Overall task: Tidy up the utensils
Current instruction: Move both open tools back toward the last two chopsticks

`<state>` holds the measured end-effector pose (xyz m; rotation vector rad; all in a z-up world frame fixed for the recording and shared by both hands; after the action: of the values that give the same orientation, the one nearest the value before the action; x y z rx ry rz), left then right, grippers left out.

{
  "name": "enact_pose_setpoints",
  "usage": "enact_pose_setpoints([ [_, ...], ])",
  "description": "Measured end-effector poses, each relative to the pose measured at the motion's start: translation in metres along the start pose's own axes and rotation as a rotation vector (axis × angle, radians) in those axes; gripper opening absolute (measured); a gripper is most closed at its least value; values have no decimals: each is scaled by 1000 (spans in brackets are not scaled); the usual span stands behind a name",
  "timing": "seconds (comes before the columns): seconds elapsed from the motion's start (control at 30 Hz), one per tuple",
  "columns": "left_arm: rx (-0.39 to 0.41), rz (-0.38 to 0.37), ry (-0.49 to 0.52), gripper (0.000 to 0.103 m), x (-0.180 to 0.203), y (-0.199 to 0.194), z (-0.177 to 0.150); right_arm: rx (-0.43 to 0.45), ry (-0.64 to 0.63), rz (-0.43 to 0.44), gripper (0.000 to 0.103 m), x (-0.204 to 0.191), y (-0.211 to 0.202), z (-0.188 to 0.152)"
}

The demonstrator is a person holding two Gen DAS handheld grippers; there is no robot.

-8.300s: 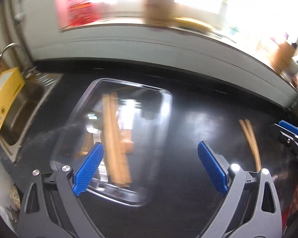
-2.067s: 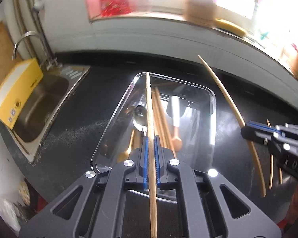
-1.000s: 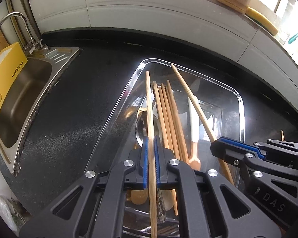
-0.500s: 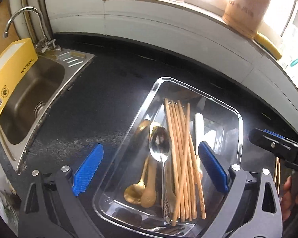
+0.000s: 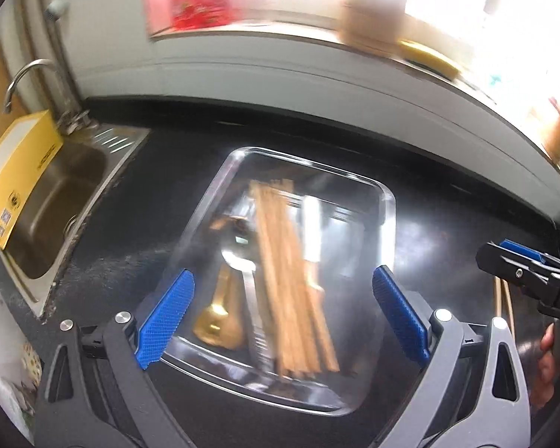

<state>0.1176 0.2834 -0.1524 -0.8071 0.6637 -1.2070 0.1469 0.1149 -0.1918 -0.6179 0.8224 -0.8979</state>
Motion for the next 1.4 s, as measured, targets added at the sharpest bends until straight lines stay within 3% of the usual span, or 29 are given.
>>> enact_pose_setpoints([
  [0.37, 23, -193, 263, 94, 184, -47, -50, 107, 123, -230, 86, 130, -144, -91],
  [0.57, 33, -249, 358, 94, 257, -69, -81, 131, 179, -331, 86, 185, -202, -142],
  [0.77, 37, -253, 388, 94, 285, -79, -98, 147, 175, -350, 86, 201, -222, -159],
  [0.97, 43, -232, 376, 94, 290, -81, -98, 152, 154, -331, 86, 206, -225, -157],
  [1.4, 0, -183, 367, 94, 286, -46, -94, 104, 106, -304, 86, 206, -191, -138],
])
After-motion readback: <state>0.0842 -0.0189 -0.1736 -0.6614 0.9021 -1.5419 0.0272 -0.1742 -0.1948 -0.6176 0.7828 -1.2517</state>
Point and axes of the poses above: each gripper's, at about its wrist camera, not at the fingertips, and y roughly the way its jaws point, x to its right, z to its top, the point moved 7 cm from there along y, roughly the way its jaws point, and after that the axes turned 6 degrees about z, right-handed, at the moved point
